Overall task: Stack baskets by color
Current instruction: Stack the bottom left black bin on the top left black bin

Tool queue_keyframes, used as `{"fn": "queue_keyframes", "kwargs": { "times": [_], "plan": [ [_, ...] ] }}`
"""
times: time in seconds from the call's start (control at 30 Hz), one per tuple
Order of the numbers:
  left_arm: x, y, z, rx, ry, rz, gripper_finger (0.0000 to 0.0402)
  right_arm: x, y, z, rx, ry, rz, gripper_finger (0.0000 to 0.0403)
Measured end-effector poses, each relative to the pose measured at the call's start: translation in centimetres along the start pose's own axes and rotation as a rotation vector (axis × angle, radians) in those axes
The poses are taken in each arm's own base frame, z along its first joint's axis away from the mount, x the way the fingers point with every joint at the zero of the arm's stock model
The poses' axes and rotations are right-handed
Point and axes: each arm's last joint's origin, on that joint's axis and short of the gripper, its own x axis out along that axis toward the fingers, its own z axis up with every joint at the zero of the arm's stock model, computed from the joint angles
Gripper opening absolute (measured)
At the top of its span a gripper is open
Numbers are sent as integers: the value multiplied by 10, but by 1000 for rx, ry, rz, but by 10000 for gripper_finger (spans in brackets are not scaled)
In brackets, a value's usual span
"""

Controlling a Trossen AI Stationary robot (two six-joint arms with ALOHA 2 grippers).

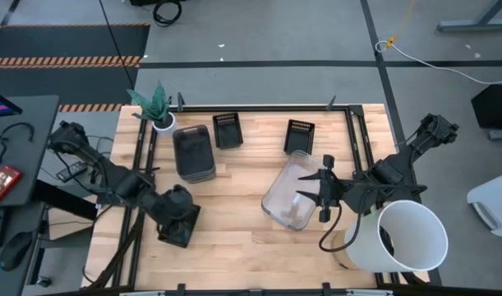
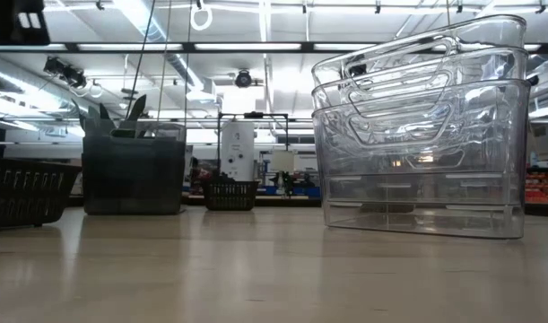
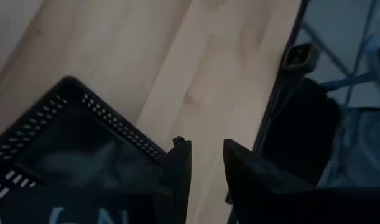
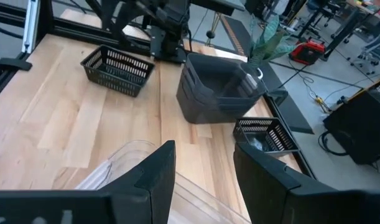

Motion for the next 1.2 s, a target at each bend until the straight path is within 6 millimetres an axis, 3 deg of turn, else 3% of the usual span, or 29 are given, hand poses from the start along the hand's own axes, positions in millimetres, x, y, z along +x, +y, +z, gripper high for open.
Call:
{"fn": "queue_keyframes", "kwargs": {
  "times": [0.3,0.7,0.97,1.2],
  "plan": [
    [33,-23,-14,42,166,84,98,5,-6,0,13,11,-15,168],
    [59,-53,-52,176,397,218,117,6,-5,1,13,7,5,168],
    [78,-49,-72,317,454,375,181,6,-5,2,20,1,11,168],
    [103,-41,-81,500,486,475,188,6,-5,2,21,1,10,168]
  ]
}}
